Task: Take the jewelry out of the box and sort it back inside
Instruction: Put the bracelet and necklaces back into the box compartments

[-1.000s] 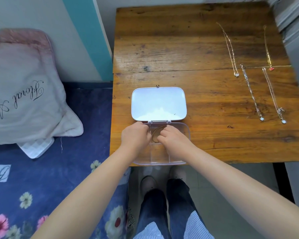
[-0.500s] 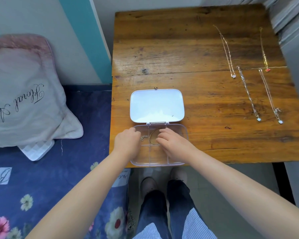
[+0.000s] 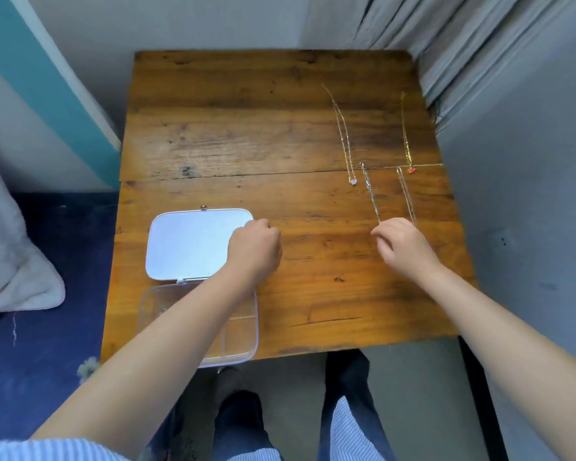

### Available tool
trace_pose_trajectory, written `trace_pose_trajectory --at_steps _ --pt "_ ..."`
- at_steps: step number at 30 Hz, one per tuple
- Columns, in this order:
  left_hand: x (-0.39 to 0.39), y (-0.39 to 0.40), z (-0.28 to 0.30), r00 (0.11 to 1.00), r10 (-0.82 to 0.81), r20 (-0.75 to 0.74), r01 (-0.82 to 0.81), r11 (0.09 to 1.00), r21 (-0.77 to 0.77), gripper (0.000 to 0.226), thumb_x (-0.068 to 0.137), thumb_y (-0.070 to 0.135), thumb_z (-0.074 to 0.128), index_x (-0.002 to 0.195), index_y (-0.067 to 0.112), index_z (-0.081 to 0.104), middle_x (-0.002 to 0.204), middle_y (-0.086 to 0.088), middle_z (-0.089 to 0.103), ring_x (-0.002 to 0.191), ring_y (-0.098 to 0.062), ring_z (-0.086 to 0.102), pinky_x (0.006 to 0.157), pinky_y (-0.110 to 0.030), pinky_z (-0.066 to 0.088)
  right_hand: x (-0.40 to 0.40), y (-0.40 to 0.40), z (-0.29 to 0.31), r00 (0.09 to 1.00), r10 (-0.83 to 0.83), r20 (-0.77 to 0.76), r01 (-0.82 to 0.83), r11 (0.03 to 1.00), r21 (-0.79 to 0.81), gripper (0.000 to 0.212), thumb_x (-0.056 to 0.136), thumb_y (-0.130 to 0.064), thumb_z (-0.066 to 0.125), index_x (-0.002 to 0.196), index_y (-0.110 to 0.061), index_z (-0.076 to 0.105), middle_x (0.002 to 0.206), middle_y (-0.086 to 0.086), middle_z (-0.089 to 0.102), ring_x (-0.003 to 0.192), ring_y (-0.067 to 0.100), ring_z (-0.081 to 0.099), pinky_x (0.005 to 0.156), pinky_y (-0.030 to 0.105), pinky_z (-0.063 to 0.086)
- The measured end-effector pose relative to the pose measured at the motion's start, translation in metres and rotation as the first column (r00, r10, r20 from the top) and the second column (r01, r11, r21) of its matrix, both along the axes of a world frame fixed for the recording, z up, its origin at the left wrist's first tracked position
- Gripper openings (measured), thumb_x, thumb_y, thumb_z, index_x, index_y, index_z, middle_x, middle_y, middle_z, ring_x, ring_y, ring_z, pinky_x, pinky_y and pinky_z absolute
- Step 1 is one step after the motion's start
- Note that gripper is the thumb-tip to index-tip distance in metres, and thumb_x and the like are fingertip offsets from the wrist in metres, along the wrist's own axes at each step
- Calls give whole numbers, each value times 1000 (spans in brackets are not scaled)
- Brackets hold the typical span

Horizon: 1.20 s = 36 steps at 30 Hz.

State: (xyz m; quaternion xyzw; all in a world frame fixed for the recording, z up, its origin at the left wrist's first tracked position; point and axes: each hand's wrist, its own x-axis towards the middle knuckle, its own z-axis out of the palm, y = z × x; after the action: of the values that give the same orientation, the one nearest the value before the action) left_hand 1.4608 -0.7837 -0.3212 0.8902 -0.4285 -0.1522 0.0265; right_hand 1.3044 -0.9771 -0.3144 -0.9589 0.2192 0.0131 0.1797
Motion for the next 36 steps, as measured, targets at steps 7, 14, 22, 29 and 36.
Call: trace_pose_trajectory --at_steps 7,14,22,29,36 --pt "-19 -131 -25 985 154 -81 -154 988 11 26 91 19 48 110 6 61 110 -14 59 103 -33 54 74 -38 50 -25 -117 -18 983 -67 -171 81 993 81 25 90 -12 54 111 -1 62 114 15 65 116 29 50 98 40 43" --pt "-59 -179 -50 971 -121 -206 122 992 -10 36 88 30 56 119 13 54 112 -12 58 106 -32 55 74 -39 51 -42 -147 -39 819 413 -398 -330 907 262 54 76 -39 70 121 -17 52 114 4 52 105 19 47 82 28 45" --pt "-93 -173 -51 788 -605 -114 581 792 -189 29 50 12 91 73 5 75 61 -17 67 54 -28 66 30 -23 49 -56 -149 -39 783 551 -289 -510 835 208 22 88 -12 57 109 -6 59 111 11 54 102 25 49 80 37 52" --pt "-110 -172 -61 870 -492 -32 479 859 -181 27 51 7 90 65 -1 68 55 -13 64 47 -26 62 37 -20 47 -81 -124 -41 944 169 -284 -139 983 123 18 86 9 49 101 5 58 94 21 56 88 33 52 60 39 47" --pt "-114 -167 -58 935 -354 -20 347 925 -156 26 55 1 86 60 -4 61 54 -18 61 45 -31 60 35 -23 44 -72 -116 -49 972 47 -232 -35 998 55 21 76 21 44 84 6 57 82 26 59 77 35 53 55 32 32"
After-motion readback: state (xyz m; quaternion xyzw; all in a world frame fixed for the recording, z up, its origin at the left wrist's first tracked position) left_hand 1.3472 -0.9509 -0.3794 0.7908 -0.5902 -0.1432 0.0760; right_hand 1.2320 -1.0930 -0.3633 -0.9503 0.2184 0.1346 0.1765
